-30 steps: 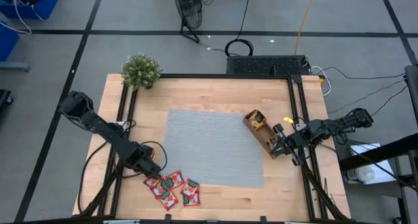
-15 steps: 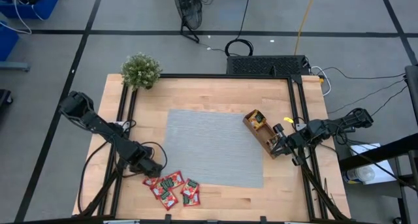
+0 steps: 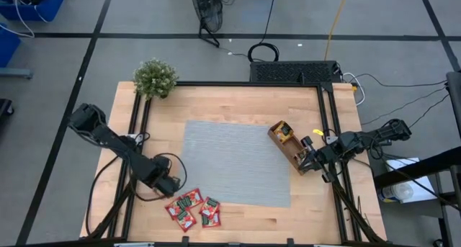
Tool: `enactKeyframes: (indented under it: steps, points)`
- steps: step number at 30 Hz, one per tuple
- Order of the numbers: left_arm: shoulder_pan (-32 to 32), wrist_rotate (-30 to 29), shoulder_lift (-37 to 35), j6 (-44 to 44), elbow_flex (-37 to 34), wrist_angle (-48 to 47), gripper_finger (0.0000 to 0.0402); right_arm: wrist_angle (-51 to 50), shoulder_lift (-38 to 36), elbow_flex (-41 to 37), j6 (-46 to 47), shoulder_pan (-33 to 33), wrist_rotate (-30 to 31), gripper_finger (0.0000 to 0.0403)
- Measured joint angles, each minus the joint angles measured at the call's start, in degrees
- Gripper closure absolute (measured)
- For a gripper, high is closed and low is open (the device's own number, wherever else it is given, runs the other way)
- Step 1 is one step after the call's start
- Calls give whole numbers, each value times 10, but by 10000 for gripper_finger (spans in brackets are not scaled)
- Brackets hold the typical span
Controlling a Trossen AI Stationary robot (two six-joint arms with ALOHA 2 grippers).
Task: Pick & Place Tea
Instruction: Put the red tea bag into the middle section of the wooden organizer
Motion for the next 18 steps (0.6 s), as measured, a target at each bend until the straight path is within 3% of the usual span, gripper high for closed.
enactKeyframes:
  steps: [6, 10, 14, 16, 18]
  points:
    - [36, -161, -3, 97, 117, -62, 371, 0, 0, 0, 0, 0, 0, 403]
    - [87, -299, -2, 256, 153, 4, 371, 0, 0, 0, 0, 0, 0, 403]
    - [157, -404, 1, 550, 145, 235, 372, 0, 0, 0, 0, 0, 0, 403]
    - [189, -400, 21, 714, 138, 401, 372, 1, 0, 0, 0, 0, 0, 403]
    - [217, -348, 55, 865, 135, 542, 372, 3, 0, 0, 0, 0, 0, 403]
